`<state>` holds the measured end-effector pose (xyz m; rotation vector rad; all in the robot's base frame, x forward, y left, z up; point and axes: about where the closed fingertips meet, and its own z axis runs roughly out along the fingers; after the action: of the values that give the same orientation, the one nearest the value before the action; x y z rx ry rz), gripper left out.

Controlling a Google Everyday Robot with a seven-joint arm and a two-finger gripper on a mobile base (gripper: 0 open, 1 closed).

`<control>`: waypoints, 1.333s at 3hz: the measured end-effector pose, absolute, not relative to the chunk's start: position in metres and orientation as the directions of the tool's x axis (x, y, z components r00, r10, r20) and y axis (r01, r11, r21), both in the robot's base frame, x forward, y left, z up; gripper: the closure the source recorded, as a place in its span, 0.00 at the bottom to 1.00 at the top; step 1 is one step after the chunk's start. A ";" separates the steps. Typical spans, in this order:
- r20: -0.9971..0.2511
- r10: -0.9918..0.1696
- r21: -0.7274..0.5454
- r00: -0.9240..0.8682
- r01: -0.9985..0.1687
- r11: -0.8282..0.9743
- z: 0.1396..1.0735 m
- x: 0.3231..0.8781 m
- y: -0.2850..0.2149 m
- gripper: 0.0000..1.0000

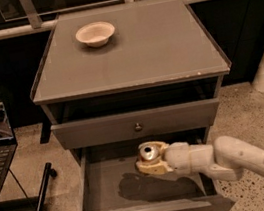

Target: Pick orange can from middle drawer and place on counter

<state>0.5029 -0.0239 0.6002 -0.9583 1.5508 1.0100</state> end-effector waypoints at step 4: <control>-0.987 -0.052 -0.159 0.150 -0.910 0.383 0.771 0.475 -0.087 1.00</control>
Offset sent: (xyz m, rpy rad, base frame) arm -0.0452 -0.1089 0.2427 -0.0032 -0.4798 -0.1427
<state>0.4751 -0.0870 0.7708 -0.9998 1.2707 0.7930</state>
